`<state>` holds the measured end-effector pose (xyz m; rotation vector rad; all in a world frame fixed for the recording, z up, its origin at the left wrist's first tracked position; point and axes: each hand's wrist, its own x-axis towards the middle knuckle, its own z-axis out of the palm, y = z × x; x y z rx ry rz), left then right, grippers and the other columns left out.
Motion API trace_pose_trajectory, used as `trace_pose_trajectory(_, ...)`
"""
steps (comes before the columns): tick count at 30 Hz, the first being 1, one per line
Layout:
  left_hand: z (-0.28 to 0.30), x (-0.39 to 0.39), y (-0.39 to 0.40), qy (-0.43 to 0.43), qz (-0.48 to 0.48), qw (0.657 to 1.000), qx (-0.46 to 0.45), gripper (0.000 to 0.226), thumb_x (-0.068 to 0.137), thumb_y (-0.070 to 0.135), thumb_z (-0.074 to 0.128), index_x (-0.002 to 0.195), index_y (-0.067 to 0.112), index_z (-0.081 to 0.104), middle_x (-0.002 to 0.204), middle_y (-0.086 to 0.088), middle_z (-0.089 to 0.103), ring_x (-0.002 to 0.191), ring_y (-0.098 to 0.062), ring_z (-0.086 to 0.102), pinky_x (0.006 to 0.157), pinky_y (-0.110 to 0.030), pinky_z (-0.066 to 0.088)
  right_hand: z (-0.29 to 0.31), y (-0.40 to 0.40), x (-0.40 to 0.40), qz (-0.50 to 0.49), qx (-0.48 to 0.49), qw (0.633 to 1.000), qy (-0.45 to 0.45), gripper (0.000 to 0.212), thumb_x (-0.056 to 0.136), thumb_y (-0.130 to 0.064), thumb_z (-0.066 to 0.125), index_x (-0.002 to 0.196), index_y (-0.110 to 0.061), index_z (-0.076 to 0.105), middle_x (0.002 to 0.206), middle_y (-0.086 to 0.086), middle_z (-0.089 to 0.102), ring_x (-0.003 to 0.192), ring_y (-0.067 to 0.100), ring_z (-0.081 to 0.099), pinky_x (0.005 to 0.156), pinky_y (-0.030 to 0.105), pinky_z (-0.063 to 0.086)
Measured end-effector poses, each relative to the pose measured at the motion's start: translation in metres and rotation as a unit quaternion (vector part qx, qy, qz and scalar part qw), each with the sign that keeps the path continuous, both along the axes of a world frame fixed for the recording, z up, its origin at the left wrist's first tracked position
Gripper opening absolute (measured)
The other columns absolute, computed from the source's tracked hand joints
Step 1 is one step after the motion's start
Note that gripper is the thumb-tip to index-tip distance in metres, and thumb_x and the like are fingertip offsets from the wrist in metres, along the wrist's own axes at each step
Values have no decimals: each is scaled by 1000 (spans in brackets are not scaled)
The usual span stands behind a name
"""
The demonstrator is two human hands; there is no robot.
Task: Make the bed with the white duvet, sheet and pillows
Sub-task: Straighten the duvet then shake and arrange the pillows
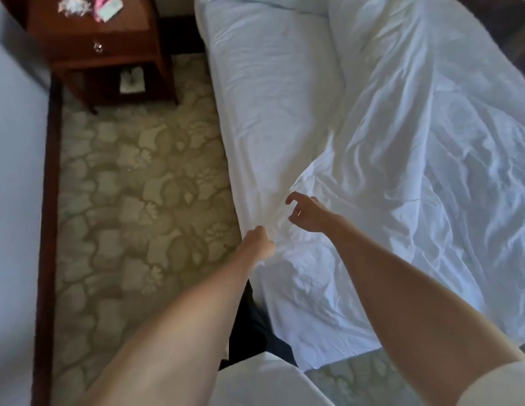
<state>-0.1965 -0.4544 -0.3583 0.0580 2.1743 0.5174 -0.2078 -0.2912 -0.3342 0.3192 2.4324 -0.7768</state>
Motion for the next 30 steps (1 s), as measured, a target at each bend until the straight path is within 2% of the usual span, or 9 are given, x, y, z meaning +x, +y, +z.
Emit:
trace_pose_trajectory(2, -17, 33, -8, -9, 9, 1000, -10, 45, 92, 13, 48, 129, -12, 49, 131, -31, 53, 114, -45, 57, 88, -51, 52, -10, -2, 24, 30, 14, 999, -3, 39, 89, -8, 53, 125, -24, 51, 99, -2, 61, 94, 20, 57, 84, 34, 51)
trace_pose_trajectory(5, -37, 56, -15, -2, 20, 1000, 10, 42, 90, 15, 50, 122, -12, 52, 107, -29, 62, 92, -43, 62, 55, -42, 44, -26, 2, 43, 105, 44, 993, -27, 55, 86, 4, 48, 135, -20, 46, 121, 6, 54, 109, 24, 55, 88, 36, 49)
trace_pose_trajectory(9, -72, 55, 3, 5, -3, 1000, 12, 50, 89, 34, 59, 130, 13, 38, 123, -6, 46, 110, -28, 53, 88, -42, 49, -63, 15, 33, 203, 112, 972, -29, 68, 86, 7, 48, 147, -20, 33, 142, 9, 41, 131, 27, 42, 100, 39, 45)
trace_pose_trajectory(14, -146, 51, 51, 103, -17, 994, 18, 109, 83, 52, 68, 156, 21, -6, 164, -6, -6, 151, -30, -4, 118, -55, 13, -130, 35, 6, 302, 259, 917, 19, 80, 93, -6, 56, 156, -26, 12, 163, -1, 7, 152, 20, 1, 122, 48, 10)
trace_pose_trajectory(17, -175, 49, 64, 118, 61, 991, -22, 125, 77, 55, 73, 153, 23, -21, 163, -5, -15, 151, -28, -11, 119, -55, 5, -162, 43, 0, 283, 223, 933, 16, 86, 92, 4, 51, 157, -30, 6, 165, -5, -2, 152, 20, 1, 120, 43, 21)
trace_pose_trajectory(19, -188, 42, 65, 85, 85, 992, -29, 133, 72, 53, 78, 152, 19, -23, 164, -7, 5, 151, -27, 7, 118, -53, 11, -180, 47, -1, 288, 182, 940, 14, 93, 90, 4, 57, 157, -33, 2, 164, -9, -4, 149, 21, 17, 113, 36, 36)
trace_pose_trajectory(23, -185, 27, 81, 62, 72, 995, -17, 100, 75, 34, 79, 151, 11, 21, 128, -10, 59, 118, -29, 58, 96, -37, 45, -190, 51, 6, 372, 218, 902, 9, 85, 95, -12, 55, 156, -34, 0, 164, -11, 0, 134, 20, 37, 102, 31, 41)
trace_pose_trajectory(26, -165, 35, 85, 52, 10, 998, 27, 53, 75, 30, 80, 120, 12, 58, 113, -8, 66, 105, -30, 64, 85, -33, 51, -163, 62, 9, 409, 199, 889, -55, 68, 90, -32, 64, 150, -29, 31, 151, -4, 35, 131, 24, 39, 104, 36, 40)
trace_pose_trajectory(30, -135, 52, 74, -5, 31, 997, 70, 52, 70, 35, 86, 110, 9, 64, 96, -5, 69, 90, -24, 67, 72, -30, 51, -110, 83, 17, 358, 138, 910, -158, 73, 82, -59, 62, 143, -23, 44, 146, 1, 45, 132, 23, 45, 105, 35, 39)
